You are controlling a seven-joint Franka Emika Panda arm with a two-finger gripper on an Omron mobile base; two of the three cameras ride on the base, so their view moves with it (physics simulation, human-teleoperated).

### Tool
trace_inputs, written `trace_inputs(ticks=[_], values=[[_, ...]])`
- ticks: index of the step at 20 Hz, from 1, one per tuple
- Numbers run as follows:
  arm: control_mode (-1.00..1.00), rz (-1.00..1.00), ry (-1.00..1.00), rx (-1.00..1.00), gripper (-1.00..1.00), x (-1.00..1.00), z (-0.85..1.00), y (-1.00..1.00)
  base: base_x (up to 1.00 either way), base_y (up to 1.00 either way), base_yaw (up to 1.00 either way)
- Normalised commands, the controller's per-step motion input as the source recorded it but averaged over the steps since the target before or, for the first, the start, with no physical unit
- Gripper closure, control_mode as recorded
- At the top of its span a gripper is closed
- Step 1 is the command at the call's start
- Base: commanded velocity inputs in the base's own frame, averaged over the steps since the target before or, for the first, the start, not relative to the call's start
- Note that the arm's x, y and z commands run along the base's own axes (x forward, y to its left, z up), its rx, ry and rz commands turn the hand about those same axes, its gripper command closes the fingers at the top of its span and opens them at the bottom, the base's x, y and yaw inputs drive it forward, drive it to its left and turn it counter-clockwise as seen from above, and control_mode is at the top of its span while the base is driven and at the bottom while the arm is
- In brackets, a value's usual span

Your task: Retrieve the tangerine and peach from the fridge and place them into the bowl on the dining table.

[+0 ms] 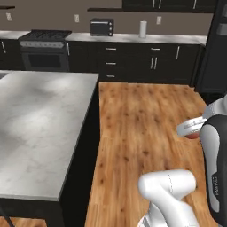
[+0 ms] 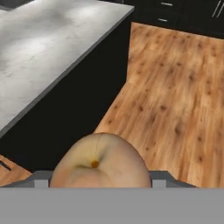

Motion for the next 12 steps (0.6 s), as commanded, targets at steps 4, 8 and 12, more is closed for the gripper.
trace_inputs(ticks=[4,8,12], values=[[1.0,0.0,0.0,0.0,1.0,0.0,0.0,0.0,-0.86,0.5,0.22],[1.0,0.0,0.0,0.0,1.0,0.0,0.0,0.0,-0.29,0.88,0.07],[1.0,0.0,0.0,0.0,1.0,0.0,0.0,0.0,0.0,1.0,0.0]])
